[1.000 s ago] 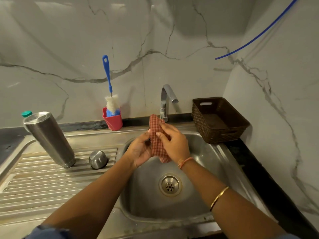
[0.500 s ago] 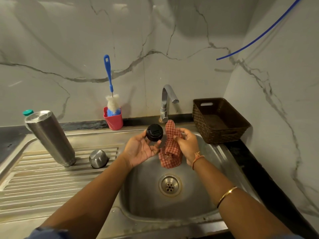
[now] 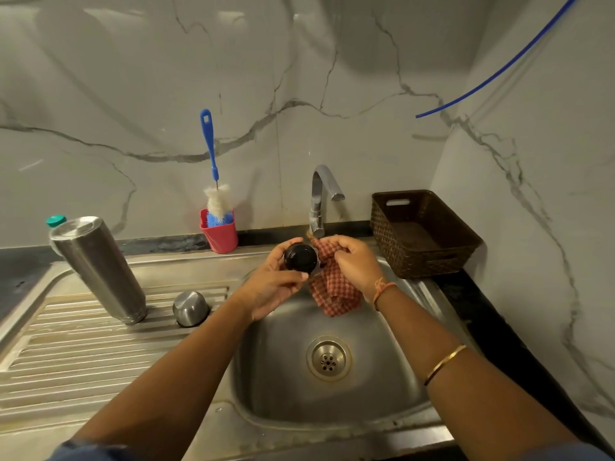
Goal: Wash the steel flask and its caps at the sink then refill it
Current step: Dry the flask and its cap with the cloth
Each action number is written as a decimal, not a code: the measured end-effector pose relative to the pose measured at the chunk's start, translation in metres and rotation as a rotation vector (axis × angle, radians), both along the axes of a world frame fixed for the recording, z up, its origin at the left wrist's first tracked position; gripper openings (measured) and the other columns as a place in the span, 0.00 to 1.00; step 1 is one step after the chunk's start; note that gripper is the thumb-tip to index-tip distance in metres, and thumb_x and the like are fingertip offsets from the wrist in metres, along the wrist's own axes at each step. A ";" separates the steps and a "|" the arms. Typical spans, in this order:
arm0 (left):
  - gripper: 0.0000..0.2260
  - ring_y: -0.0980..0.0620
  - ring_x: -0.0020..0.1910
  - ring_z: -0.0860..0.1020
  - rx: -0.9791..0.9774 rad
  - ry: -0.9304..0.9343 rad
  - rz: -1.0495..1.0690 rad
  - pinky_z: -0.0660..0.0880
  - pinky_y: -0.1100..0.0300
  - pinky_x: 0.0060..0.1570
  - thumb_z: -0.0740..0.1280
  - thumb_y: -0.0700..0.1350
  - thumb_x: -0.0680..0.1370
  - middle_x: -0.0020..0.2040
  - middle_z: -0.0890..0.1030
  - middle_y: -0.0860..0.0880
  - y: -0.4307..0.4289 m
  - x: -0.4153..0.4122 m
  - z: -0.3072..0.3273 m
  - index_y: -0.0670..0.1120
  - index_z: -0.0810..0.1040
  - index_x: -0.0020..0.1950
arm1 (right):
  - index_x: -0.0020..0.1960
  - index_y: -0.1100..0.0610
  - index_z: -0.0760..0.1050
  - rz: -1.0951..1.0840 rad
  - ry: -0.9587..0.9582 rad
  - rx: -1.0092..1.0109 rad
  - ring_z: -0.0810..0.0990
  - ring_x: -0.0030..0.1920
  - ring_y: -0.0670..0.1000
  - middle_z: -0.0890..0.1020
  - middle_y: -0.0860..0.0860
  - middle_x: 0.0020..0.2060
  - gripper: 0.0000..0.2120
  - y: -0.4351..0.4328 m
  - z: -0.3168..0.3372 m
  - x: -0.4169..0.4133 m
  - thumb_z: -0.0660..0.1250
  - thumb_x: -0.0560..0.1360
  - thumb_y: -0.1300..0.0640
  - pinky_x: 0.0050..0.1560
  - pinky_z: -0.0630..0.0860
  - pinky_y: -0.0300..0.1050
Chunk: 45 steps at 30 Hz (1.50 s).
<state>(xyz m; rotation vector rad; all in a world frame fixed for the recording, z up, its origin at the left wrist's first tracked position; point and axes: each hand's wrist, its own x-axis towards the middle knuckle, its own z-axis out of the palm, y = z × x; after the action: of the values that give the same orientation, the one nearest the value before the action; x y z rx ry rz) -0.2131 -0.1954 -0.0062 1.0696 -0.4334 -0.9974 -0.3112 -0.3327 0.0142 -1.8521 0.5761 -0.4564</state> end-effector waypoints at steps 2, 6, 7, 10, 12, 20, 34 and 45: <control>0.28 0.44 0.55 0.78 0.011 -0.040 0.071 0.81 0.58 0.45 0.62 0.23 0.72 0.60 0.74 0.41 -0.002 -0.002 0.000 0.47 0.67 0.66 | 0.50 0.53 0.79 -0.038 -0.015 0.207 0.78 0.56 0.50 0.81 0.50 0.52 0.13 0.002 0.000 -0.003 0.58 0.77 0.64 0.59 0.75 0.46; 0.24 0.45 0.52 0.81 0.079 -0.102 0.205 0.80 0.54 0.50 0.68 0.34 0.73 0.58 0.77 0.41 -0.004 -0.001 -0.001 0.47 0.65 0.66 | 0.55 0.51 0.77 -0.094 -0.042 0.269 0.78 0.56 0.51 0.80 0.51 0.54 0.13 0.004 -0.006 -0.006 0.60 0.77 0.64 0.58 0.76 0.46; 0.21 0.45 0.55 0.80 0.107 -0.107 0.226 0.78 0.52 0.55 0.68 0.38 0.74 0.59 0.77 0.42 -0.005 -0.001 -0.003 0.47 0.67 0.65 | 0.59 0.52 0.75 -0.108 -0.059 0.233 0.77 0.57 0.51 0.79 0.51 0.57 0.15 0.005 -0.009 -0.006 0.60 0.77 0.65 0.58 0.75 0.46; 0.19 0.48 0.58 0.77 0.180 -0.073 0.274 0.70 0.51 0.64 0.68 0.46 0.76 0.61 0.78 0.43 -0.008 -0.002 -0.008 0.41 0.72 0.64 | 0.64 0.53 0.72 -0.106 -0.124 0.153 0.74 0.59 0.49 0.76 0.51 0.60 0.18 0.010 -0.012 -0.004 0.62 0.76 0.66 0.57 0.75 0.44; 0.21 0.47 0.54 0.79 0.170 0.028 0.270 0.75 0.55 0.53 0.69 0.47 0.75 0.59 0.79 0.41 -0.010 -0.004 -0.010 0.39 0.72 0.65 | 0.65 0.55 0.71 -0.077 -0.147 0.101 0.74 0.59 0.49 0.76 0.51 0.60 0.18 0.017 -0.012 -0.001 0.63 0.76 0.64 0.58 0.75 0.44; 0.17 0.44 0.51 0.80 0.194 0.126 0.222 0.77 0.52 0.45 0.68 0.48 0.76 0.53 0.82 0.41 -0.013 -0.013 -0.009 0.40 0.75 0.61 | 0.52 0.55 0.76 -0.133 -0.025 0.500 0.80 0.52 0.54 0.82 0.54 0.49 0.09 0.039 -0.025 0.011 0.68 0.74 0.52 0.55 0.77 0.50; 0.31 0.48 0.55 0.80 0.269 -0.256 0.321 0.75 0.50 0.59 0.78 0.55 0.62 0.56 0.82 0.43 -0.012 -0.017 -0.015 0.42 0.76 0.60 | 0.50 0.56 0.76 -0.203 -0.006 0.396 0.80 0.50 0.54 0.82 0.54 0.47 0.05 0.019 -0.026 0.001 0.63 0.77 0.61 0.54 0.76 0.49; 0.22 0.49 0.60 0.74 0.222 -0.641 0.352 0.77 0.51 0.57 0.69 0.46 0.75 0.61 0.73 0.47 -0.017 -0.016 -0.016 0.55 0.66 0.67 | 0.54 0.53 0.75 -0.072 -0.106 0.458 0.80 0.51 0.52 0.82 0.53 0.50 0.10 0.019 -0.018 -0.002 0.68 0.74 0.53 0.55 0.77 0.50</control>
<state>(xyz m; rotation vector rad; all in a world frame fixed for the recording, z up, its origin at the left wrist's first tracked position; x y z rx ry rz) -0.2287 -0.2127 -0.0220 1.6069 -0.6308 -0.3769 -0.3129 -0.3132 -0.0033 -1.3675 0.6184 -0.4259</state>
